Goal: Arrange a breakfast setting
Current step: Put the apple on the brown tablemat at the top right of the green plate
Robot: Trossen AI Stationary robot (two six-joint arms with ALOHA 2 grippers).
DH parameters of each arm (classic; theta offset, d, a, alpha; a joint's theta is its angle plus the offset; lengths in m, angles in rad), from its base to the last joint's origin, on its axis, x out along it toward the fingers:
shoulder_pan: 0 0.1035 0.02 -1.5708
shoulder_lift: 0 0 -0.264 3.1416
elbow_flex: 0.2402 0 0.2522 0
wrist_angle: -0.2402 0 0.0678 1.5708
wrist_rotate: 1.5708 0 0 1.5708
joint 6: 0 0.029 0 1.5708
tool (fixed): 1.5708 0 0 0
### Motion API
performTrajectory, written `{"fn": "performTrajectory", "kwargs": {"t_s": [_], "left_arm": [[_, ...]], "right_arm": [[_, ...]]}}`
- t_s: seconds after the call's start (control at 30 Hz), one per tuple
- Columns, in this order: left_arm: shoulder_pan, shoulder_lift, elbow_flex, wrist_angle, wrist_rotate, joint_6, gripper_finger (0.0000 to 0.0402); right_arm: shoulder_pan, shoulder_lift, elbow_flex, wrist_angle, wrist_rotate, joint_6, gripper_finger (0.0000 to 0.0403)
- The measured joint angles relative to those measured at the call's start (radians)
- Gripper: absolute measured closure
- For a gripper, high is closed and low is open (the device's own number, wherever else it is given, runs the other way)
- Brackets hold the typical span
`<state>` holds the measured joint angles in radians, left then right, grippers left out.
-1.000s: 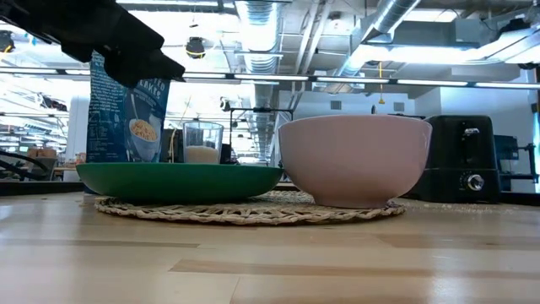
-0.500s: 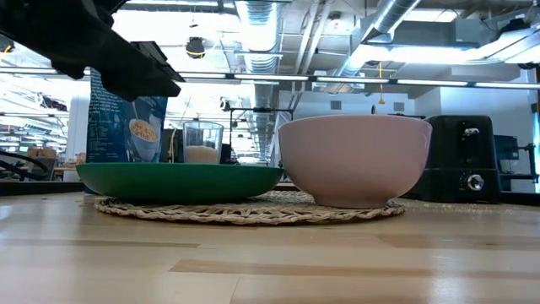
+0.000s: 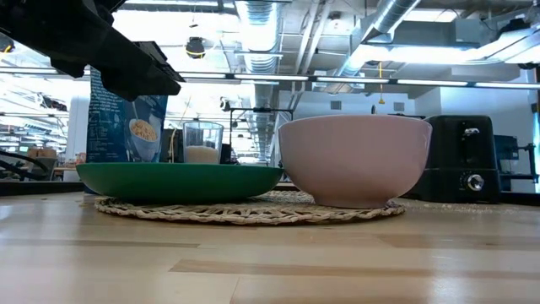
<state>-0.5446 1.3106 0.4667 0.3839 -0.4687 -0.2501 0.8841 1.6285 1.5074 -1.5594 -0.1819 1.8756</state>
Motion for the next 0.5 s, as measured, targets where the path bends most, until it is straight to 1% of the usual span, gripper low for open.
{"fn": "performTrajectory", "kwargs": {"t_s": [0.13, 0.23, 0.33, 0.5], "left_arm": [[0.0, 0.0, 0.0, -0.001, 0.008, -0.016, 0.0121], [0.0, 0.0, 0.0, -0.006, 0.015, -0.022, 0.0121], [0.0, 0.0, 0.0, -0.005, 0.019, -0.028, 0.0121], [0.0, 0.0, 0.0, -0.005, 0.02, -0.037, 0.0121]], "right_arm": [[0.016, 0.007, 0.0, 0.015, -0.003, 0.017, 0.0114], [0.03, 0.012, 0.0, 0.03, 0.001, 0.022, 0.01], [0.048, 0.013, 0.0, 0.029, 0.004, 0.053, 0.0074], [0.078, 0.013, 0.0, 0.007, 0.008, 0.111, 0.0019]]}}
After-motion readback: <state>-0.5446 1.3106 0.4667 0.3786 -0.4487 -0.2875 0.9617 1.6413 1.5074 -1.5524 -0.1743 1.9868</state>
